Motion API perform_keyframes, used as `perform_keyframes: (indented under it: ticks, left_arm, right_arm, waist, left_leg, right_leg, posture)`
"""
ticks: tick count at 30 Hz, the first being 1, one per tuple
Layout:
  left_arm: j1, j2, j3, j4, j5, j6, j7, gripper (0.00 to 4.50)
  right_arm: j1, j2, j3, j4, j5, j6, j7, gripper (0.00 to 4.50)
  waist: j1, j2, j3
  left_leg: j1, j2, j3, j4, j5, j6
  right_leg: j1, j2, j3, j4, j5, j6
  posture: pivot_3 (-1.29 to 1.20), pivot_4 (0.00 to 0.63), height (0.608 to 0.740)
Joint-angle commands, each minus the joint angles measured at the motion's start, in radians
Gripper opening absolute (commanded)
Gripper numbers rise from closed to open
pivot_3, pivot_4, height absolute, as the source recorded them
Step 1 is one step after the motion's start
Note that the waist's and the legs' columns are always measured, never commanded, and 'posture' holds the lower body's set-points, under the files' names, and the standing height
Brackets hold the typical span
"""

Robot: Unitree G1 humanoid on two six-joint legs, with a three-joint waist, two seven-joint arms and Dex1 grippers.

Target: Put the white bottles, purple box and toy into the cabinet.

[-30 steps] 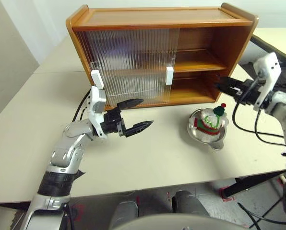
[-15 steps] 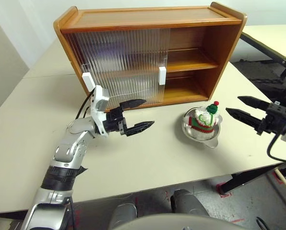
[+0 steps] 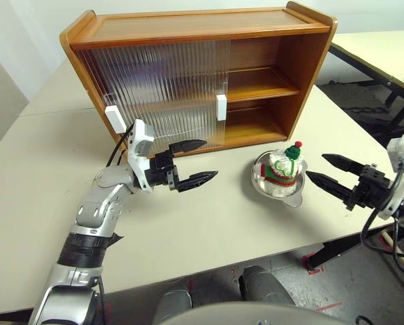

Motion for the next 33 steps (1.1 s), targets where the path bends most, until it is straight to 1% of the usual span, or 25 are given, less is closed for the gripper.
perform_keyframes:
  ticks: [1, 7, 11, 18, 21, 27, 31, 33]
  left_arm:
    - [-0.006, 0.004, 0.004, -0.004, 0.011, 0.001, 0.005, 4.50]
    - [0.008, 0.010, 0.009, -0.025, 0.008, 0.005, 0.017, 4.50]
    - [0.016, 0.016, 0.013, -0.034, 0.005, 0.007, 0.022, 4.50]
    - [0.012, 0.017, 0.012, -0.035, 0.004, 0.009, 0.026, 4.50]
    - [0.007, 0.017, 0.010, -0.034, 0.005, 0.008, 0.025, 4.50]
    - [0.005, 0.021, 0.011, -0.034, 0.006, 0.009, 0.024, 4.50]
    - [0.016, 0.027, 0.014, -0.047, 0.004, 0.013, 0.029, 4.50]
    - [0.022, 0.030, 0.016, -0.054, 0.003, 0.014, 0.032, 4.50]
  right_arm:
    - [-0.022, 0.022, 0.055, 0.001, -0.020, -0.008, -0.035, 4.47]
    - [-0.032, 0.048, 0.114, 0.014, -0.045, -0.019, -0.065, 4.47]
    - [-0.010, 0.045, 0.119, 0.037, -0.057, -0.041, -0.049, 4.47]
    - [0.039, 0.043, 0.132, 0.077, -0.092, -0.103, -0.011, 4.47]
    - [0.051, 0.060, 0.141, 0.120, -0.118, -0.145, -0.006, 4.47]
    - [0.017, 0.088, 0.182, 0.165, -0.145, -0.180, -0.013, 4.47]
    - [-0.015, 0.110, 0.206, 0.198, -0.161, -0.201, -0.015, 4.47]
    - [-0.022, 0.115, 0.213, 0.208, -0.165, -0.209, -0.013, 4.47]
  waist:
    - [0.000, 0.000, 0.000]
    - [0.006, 0.000, 0.000]
    - [0.012, 0.000, 0.000]
    - [0.018, 0.001, 0.000]
    - [0.018, 0.001, 0.000]
    - [0.018, 0.001, -0.001]
    - [0.019, 0.001, -0.001]
    - [0.023, 0.001, -0.001]
  left_leg:
    - [0.000, 0.000, 0.000, 0.000, 0.000, 0.000]
    - [0.000, 0.000, 0.000, 0.000, 0.000, 0.000]
    - [0.000, 0.000, 0.000, 0.000, 0.000, 0.000]
    - [0.000, 0.000, 0.000, 0.000, 0.000, 0.000]
    - [0.000, 0.000, 0.000, 0.000, 0.000, 0.000]
    - [0.001, 0.000, 0.000, 0.000, 0.000, 0.000]
    - [0.001, 0.000, 0.000, 0.000, 0.000, 0.000]
    - [0.001, 0.000, 0.000, 0.000, 0.000, 0.000]
  right_leg:
    - [0.000, 0.000, 0.000, 0.000, 0.000, 0.000]
    - [0.000, 0.000, 0.000, 0.000, 0.000, -0.001]
    - [0.000, 0.000, 0.000, 0.000, 0.002, -0.003]
    - [0.000, 0.000, 0.000, 0.000, 0.001, -0.003]
    - [0.000, 0.000, 0.000, 0.000, 0.001, -0.001]
    - [0.000, 0.000, 0.000, 0.000, 0.001, -0.001]
    - [0.000, 0.000, 0.000, 0.000, 0.002, -0.004]
    - [0.000, 0.000, 0.000, 0.000, 0.005, -0.009]
  posture:
    - [-0.25, 0.000, 0.740]
    - [-0.23, 0.000, 0.740]
    - [-0.23, 0.000, 0.740]
    - [-0.23, 0.000, 0.740]
    - [-0.23, 0.000, 0.740]
    - [-0.22, 0.000, 0.740]
    - [-0.21, 0.000, 0.740]
    - [-0.21, 0.000, 0.740]
